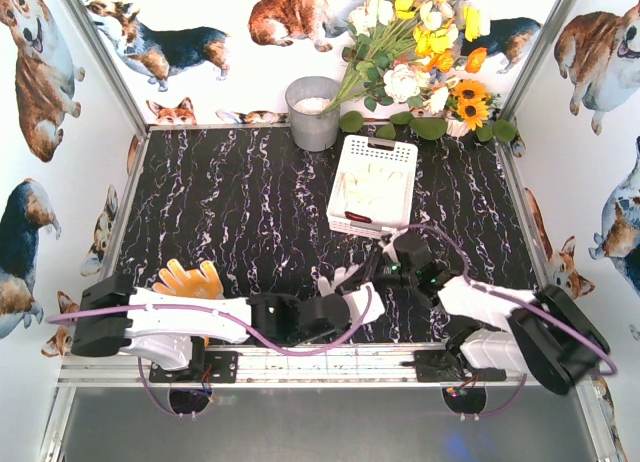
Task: Put the gloves into the storage basket
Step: Pick up the glove from the center of the board, then place the glove on the glove.
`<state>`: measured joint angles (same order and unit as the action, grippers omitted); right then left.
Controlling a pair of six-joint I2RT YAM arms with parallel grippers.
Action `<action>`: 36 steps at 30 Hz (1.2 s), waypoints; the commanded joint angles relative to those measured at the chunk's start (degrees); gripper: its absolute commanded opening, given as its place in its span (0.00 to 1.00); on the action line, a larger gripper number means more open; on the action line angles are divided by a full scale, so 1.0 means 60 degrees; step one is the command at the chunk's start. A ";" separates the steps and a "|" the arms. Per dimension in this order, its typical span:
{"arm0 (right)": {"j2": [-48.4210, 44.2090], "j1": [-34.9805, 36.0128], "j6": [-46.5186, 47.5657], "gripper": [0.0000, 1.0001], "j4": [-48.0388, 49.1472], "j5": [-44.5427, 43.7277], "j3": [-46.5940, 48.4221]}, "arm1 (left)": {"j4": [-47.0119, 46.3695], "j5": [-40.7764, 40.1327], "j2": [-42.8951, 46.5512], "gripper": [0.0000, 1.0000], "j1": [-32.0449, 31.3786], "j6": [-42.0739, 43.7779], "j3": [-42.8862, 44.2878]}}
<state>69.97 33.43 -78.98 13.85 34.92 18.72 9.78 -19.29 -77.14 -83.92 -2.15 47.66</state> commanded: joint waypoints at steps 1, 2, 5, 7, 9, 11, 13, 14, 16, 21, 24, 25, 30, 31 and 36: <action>-0.1267 -0.0088 0.0699 0.00 -0.1129 -0.0904 0.1372 | 0.1154 -0.0047 0.0797 0.00 0.0282 -0.0307 0.0767; -0.1534 -0.0093 0.1104 0.00 -0.1964 -0.1226 0.1801 | 0.1472 -0.0163 0.0873 0.00 0.0485 -0.0356 0.1047; -0.1937 -0.0108 0.2686 0.00 -0.4132 -0.2570 0.3430 | 0.2299 0.0043 0.0881 0.00 0.1234 -0.0112 0.2018; -0.1964 -0.0227 0.3412 0.00 -0.4843 -0.3164 0.4332 | 0.2522 0.0407 0.0817 0.00 0.1693 0.0332 0.2600; -0.1788 -0.0629 0.3902 0.00 -0.5043 -0.3177 0.5170 | 0.2434 0.0425 0.0750 0.00 0.2076 0.0855 0.3073; -0.1478 -0.1105 0.4254 0.00 -0.5093 -0.3031 0.5715 | 0.2186 0.0491 0.0613 0.00 0.2558 0.1326 0.3372; -0.1098 -0.1443 0.4595 0.00 -0.4999 -0.2910 0.6169 | 0.2022 0.0748 0.0322 0.00 0.2968 0.1670 0.3774; -0.0793 -0.1566 0.4739 0.00 -0.4924 -0.2856 0.6381 | 0.1947 0.0927 0.0121 0.00 0.3167 0.1797 0.3979; -0.0297 -0.1752 0.5006 0.00 -0.4633 -0.2758 0.6744 | 0.1821 0.1107 -0.0344 0.00 0.3461 0.2079 0.4434; 0.0835 -0.2301 0.5543 0.00 -0.3337 -0.2407 0.7100 | 0.1870 0.1334 -0.1561 0.00 0.4163 0.2914 0.5474; 0.1587 -0.2683 0.5669 0.00 -0.2668 -0.2179 0.7192 | 0.1824 0.1721 -0.2108 0.00 0.4695 0.3118 0.5911; 0.1822 -0.2805 0.5697 0.00 -0.2448 -0.2039 0.7236 | 0.1786 0.1834 -0.2288 0.00 0.4853 0.3190 0.6051; 0.2904 -0.3247 0.6142 0.00 -0.1660 -0.1812 0.7592 | 0.1764 0.1998 -0.3551 0.00 0.5399 0.3512 0.7082; 0.3164 -0.3333 0.6241 0.00 -0.1542 -0.1728 0.7724 | 0.1824 0.1984 -0.3848 0.00 0.5501 0.3586 0.7329; 0.4478 -0.3710 0.6459 0.00 -0.0659 -0.1259 0.8407 | 0.1497 0.1998 -0.4925 0.00 0.6040 0.3880 0.7986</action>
<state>92.68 12.93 -43.55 0.36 26.28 64.42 20.60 -8.32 -103.90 -49.89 18.74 92.64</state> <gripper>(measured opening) 0.093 0.044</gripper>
